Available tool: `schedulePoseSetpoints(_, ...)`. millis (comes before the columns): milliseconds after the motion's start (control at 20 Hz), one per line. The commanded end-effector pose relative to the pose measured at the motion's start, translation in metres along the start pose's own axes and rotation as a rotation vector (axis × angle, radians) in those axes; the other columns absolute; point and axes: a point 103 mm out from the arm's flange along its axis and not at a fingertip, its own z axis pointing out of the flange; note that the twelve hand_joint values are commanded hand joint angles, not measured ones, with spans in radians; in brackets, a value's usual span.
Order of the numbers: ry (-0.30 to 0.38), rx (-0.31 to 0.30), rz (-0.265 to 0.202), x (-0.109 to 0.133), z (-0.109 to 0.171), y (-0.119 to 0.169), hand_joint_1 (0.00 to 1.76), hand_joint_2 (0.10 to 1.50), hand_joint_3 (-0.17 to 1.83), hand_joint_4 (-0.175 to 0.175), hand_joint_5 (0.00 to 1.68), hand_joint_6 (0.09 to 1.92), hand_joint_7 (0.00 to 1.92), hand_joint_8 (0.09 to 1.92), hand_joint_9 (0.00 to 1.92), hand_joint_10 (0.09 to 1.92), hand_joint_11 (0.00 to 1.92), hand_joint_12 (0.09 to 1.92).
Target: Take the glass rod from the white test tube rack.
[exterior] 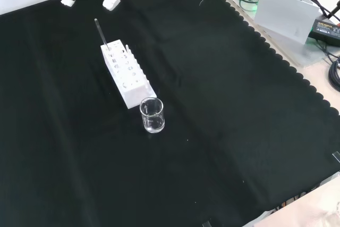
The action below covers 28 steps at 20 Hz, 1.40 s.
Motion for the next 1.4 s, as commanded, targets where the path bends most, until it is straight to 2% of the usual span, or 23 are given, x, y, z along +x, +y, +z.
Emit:
schedulePoseSetpoints(50, 0.000, 0.006, 0.007, -0.003, 0.002, -0.001, 0.46, 0.92, 0.45, -0.081, 0.24, 0.09, 0.06, 0.74, 0.13, 0.87, 0.00, 1.29)
schedulePoseSetpoints(850, 0.001, 0.034, -0.011, -0.003, 0.014, 0.006, 0.47, 0.92, 0.44, -0.080, 0.31, 0.10, 0.11, 0.75, 0.16, 0.86, 0.00, 1.30)
schedulePoseSetpoints(1150, 0.002, 0.044, -0.017, -0.001, 0.039, 0.026, 0.48, 0.93, 0.44, -0.080, 0.35, 0.11, 0.14, 0.74, 0.18, 0.84, 0.00, 1.31)
schedulePoseSetpoints(1250, 0.015, 0.032, -0.024, -0.004, 0.037, 0.023, 0.49, 0.93, 0.44, -0.079, 0.36, 0.11, 0.14, 0.74, 0.19, 0.84, 0.00, 1.31)
schedulePoseSetpoints(1400, 0.016, 0.045, -0.013, -0.005, 0.038, 0.023, 0.49, 0.93, 0.44, -0.079, 0.36, 0.11, 0.14, 0.74, 0.19, 0.84, 0.00, 1.32)
